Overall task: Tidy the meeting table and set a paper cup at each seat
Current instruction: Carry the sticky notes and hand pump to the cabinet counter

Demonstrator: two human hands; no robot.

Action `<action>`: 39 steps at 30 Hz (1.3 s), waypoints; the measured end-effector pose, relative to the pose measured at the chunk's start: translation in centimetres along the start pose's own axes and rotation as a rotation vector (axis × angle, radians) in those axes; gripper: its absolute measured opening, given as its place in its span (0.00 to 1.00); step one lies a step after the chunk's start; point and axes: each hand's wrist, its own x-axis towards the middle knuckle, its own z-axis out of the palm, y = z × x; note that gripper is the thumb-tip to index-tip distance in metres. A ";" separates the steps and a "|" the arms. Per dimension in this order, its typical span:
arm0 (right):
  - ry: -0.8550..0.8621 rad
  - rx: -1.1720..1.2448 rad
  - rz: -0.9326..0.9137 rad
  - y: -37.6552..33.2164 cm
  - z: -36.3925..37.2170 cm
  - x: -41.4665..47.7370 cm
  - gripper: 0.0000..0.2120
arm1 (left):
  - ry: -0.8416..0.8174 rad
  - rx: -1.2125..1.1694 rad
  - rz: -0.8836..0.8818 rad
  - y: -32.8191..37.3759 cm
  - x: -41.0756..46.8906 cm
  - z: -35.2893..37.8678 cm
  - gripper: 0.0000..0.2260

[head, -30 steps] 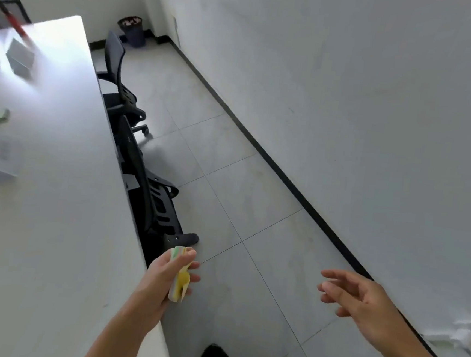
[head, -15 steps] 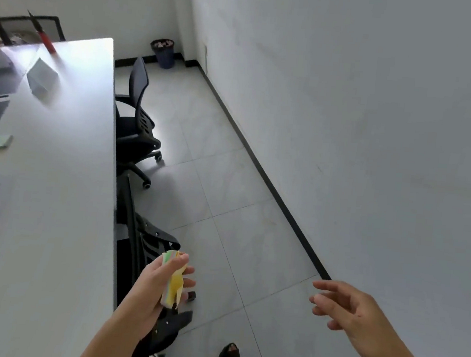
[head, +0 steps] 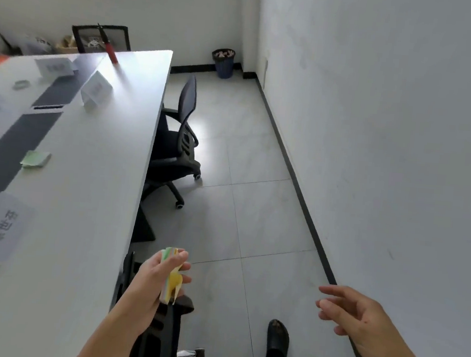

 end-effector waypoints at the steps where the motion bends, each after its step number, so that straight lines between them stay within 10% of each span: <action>1: -0.016 -0.008 -0.008 -1.1 -0.6 2.8 0.09 | 0.030 -0.017 0.004 1.2 1.6 0.3 0.20; 13: -0.348 -0.233 -0.254 -20.7 0.8 29.9 0.08 | 0.402 -0.184 0.054 10.5 12.4 -1.2 0.34; 39: -0.886 -0.591 -0.324 -42.0 33.5 61.5 0.08 | 0.889 -0.551 0.019 22.5 34.1 -23.4 0.38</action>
